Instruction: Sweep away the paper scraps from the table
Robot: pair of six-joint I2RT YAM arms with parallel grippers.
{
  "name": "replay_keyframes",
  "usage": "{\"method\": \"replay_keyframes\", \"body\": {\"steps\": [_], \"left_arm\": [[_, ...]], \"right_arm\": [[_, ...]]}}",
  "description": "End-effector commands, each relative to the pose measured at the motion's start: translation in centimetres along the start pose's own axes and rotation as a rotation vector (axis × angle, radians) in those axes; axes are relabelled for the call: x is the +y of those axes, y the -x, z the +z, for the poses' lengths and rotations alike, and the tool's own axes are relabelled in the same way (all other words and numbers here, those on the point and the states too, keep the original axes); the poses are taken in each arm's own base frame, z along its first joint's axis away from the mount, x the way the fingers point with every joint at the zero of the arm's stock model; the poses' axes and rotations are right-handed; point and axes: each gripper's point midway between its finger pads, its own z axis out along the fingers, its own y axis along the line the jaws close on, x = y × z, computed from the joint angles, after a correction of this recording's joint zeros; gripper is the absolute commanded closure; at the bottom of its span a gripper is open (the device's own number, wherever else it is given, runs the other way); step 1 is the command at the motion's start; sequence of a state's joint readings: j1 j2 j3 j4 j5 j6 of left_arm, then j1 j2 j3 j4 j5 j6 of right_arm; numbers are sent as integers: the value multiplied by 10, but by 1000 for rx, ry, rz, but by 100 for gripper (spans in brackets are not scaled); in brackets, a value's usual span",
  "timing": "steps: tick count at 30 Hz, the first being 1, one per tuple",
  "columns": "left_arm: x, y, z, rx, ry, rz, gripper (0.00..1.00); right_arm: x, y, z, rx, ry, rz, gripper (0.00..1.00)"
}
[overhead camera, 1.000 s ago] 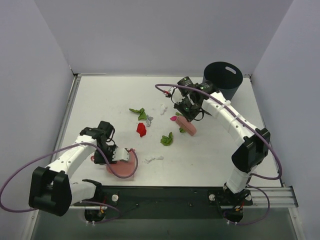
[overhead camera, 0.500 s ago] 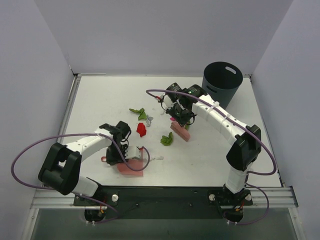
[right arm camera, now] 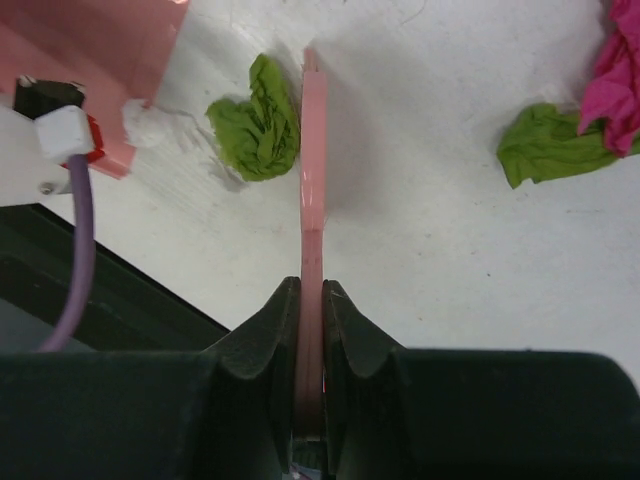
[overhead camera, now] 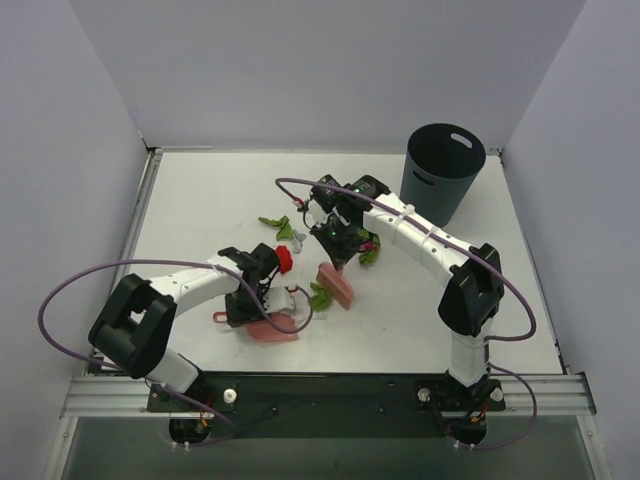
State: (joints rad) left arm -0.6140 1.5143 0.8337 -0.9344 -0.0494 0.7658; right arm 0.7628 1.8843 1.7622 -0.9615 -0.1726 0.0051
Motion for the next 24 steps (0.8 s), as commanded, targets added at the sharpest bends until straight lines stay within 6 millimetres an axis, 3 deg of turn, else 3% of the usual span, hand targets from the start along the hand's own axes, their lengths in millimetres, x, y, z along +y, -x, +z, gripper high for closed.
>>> {"method": "replay_keyframes", "body": {"steps": [1, 8, 12, 15, 18, 19, 22, 24], "left_arm": [[6, 19, -3, -33, 7, -56, 100], [1, 43, -5, -53, -17, -54, 100], [-7, 52, -4, -74, -55, -76, 100], [-7, 54, -4, -84, -51, -80, 100], [-7, 54, -6, -96, -50, -74, 100], [-8, 54, -7, -101, -50, -73, 100], [-12, 54, -8, -115, -66, -52, 100], [-12, 54, -8, -121, -60, -34, 100]], "right_arm": [[23, 3, 3, 26, 106, 114, 100], [44, 23, -2, -13, 184, 182, 100], [47, 32, -3, -28, 226, 224, 100], [39, 32, -8, -38, 238, 247, 100], [-1, 35, -22, -94, 192, 290, 100], [-24, 37, -34, -136, 168, 316, 100], [-67, 32, -56, -202, 106, 254, 100], [-70, 23, -63, -207, 131, 103, 100]]}}
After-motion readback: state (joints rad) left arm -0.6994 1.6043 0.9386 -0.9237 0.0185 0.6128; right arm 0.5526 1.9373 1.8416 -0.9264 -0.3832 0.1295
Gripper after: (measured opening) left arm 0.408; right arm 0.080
